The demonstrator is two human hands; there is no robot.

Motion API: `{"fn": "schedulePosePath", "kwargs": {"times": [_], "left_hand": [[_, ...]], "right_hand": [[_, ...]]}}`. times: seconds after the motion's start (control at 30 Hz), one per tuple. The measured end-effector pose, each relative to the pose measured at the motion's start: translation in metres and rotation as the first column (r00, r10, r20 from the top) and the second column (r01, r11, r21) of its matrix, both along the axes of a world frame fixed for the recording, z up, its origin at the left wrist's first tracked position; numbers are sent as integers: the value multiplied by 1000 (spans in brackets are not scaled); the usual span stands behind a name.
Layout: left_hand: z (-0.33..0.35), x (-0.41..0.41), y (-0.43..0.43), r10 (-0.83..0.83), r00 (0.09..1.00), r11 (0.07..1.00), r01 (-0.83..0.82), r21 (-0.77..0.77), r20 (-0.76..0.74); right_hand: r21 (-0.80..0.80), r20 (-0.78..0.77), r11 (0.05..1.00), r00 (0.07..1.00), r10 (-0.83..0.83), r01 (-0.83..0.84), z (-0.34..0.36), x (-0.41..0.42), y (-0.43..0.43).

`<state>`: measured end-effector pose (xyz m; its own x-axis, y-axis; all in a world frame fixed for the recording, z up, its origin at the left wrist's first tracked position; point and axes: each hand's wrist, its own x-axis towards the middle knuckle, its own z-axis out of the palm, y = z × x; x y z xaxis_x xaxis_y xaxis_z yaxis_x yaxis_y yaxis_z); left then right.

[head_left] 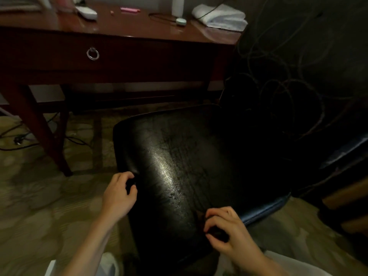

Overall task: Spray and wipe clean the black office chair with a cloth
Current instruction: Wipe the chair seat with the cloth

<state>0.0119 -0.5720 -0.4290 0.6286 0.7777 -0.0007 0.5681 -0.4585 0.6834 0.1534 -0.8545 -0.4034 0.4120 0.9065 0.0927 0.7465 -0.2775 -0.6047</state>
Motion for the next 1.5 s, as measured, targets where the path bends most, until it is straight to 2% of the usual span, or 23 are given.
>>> {"fn": "schedulePosePath", "kwargs": {"times": [0.1, 0.2, 0.27, 0.33, 0.43, 0.5, 0.6, 0.7, 0.77, 0.9, 1.07, 1.2, 1.3, 1.4, 1.5], "left_hand": [[5, -8, -19, -16, 1000, 999, 16, -28, -10], [5, -17, -41, -33, 999, 995, 35, -91, 28], [6, -21, -58, -28, 999, 989, 33, -145, 33], [8, -22, -75, -12, 999, 984, 17, -177, 29], [8, -22, -102, 2, 1000, 986, 0, -168, 17], [10, -20, -122, 9, 999, 993, -13, -120, -30], [13, -11, -149, 77, 996, 994, -80, -76, -44], [15, 0, -164, 131, 989, 988, -135, -75, -64], [16, 3, -167, 146, 988, 985, -151, -84, -58], [14, 5, -168, 168, 983, 983, -173, -57, -77], [19, 8, -160, 159, 979, 984, -168, -65, -129], [17, 7, -144, 166, 975, 983, -175, -58, -145], [17, 6, -131, 175, 972, 981, -185, -52, -154], [24, 3, -123, 159, 976, 983, -171, -73, -147], [29, -4, -132, 155, 981, 987, -158, -18, -112]], "right_hand": [[19, -110, 992, 986, -122, 125, 15, 9, -10], [196, -9, 920, 939, -345, 340, 21, 30, -14], [198, 38, 847, 859, -510, 494, 18, 43, -12], [158, 96, 805, 803, -589, 572, 11, 42, -9], [155, 199, 852, 829, -522, 500, -5, 1, -7], [165, 195, 886, 866, -461, 434, -15, -36, -17], [147, 81, 906, 908, -412, 398, -17, -59, -41], [146, -91, 926, 937, -337, 347, -1, -41, -54], [207, -159, 899, 919, -360, 387, 14, -20, -63], [306, -185, 776, 834, -520, 552, 38, 50, -83], [254, -141, 645, 687, -713, 721, 48, 161, -92], [123, -195, 606, 618, -762, 786, 36, 219, -91], [26, -241, 593, 580, -778, 805, 16, 225, -84], [29, -182, 555, 550, -815, 832, -3, 193, -79], [106, -121, 616, 625, -771, 780, -11, 133, -79]]}}
